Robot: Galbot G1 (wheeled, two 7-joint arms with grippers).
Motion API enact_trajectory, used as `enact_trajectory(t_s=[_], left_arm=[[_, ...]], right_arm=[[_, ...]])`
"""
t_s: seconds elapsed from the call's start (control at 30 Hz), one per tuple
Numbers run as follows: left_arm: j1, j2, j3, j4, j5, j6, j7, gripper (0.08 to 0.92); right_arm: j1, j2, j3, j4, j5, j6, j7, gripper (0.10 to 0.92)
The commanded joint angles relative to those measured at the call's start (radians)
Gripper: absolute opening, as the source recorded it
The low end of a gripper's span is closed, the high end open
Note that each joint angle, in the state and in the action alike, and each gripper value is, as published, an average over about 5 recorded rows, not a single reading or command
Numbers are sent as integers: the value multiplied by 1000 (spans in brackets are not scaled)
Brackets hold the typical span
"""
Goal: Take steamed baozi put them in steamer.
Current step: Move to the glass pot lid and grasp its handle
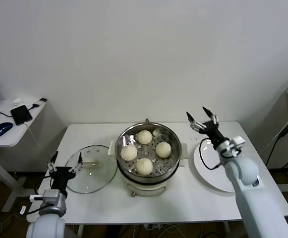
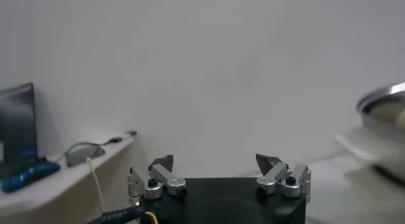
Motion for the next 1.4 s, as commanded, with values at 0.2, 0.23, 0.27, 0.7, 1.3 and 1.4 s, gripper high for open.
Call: enact_trajectory(t_s=[0.2, 0.23, 0.27, 0.7, 1.3, 1.4], left_arm=[[34, 193, 111, 152, 1085, -22, -294, 823], [40, 209, 116, 150, 1126, -20, -269, 823], [42, 222, 119, 150, 1158, -25, -241, 823], [-54, 238, 209, 321, 1158, -110, -212, 823], [-168, 183, 246, 438, 1151, -58, -202, 823], [-185, 180, 246, 459, 1159, -52, -202, 823]], right_arm=[[-263, 28, 139, 64, 40, 68, 107, 823], [-262, 28, 137, 64, 40, 68, 106, 823], [-261, 27, 136, 63, 39, 66, 106, 823], [-245, 50, 136, 78, 16, 7, 97, 823], [-270, 60, 144, 70, 14, 22, 94, 823], [-269, 58, 145, 67, 14, 23, 93, 823]])
